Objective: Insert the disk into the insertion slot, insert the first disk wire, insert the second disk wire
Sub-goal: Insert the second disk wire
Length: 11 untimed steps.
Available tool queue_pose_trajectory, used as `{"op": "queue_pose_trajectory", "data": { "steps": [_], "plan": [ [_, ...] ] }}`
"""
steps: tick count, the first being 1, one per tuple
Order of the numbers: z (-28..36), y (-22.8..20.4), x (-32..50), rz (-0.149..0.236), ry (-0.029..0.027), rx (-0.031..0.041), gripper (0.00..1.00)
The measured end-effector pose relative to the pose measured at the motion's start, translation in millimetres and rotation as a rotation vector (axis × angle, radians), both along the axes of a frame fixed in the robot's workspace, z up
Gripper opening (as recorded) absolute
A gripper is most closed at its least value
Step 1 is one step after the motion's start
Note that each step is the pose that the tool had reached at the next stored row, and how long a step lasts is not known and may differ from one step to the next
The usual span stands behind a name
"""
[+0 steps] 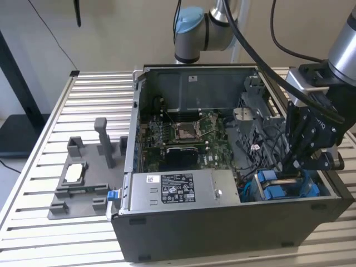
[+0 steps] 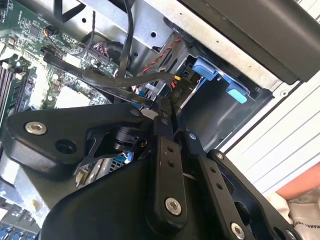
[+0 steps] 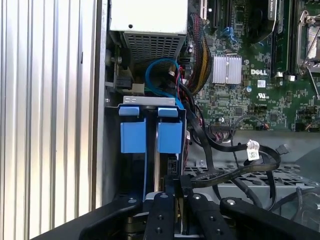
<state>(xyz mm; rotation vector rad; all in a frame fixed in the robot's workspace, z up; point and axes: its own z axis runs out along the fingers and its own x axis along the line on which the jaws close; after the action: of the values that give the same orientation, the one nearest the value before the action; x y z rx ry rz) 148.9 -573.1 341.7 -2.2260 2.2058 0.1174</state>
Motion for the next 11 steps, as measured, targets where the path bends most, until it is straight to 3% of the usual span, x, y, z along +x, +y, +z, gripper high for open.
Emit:
{"op": "queue_pose_trajectory", "data": {
  "steps": [7,11],
  "plan": [
    [-0.3,-0.9,-0.1,0.0,-0.0021,0.0002,0.16],
    [-0.4,-1.0,-0.2,0.0,-0.0063,0.0001,0.16]
  ]
}}
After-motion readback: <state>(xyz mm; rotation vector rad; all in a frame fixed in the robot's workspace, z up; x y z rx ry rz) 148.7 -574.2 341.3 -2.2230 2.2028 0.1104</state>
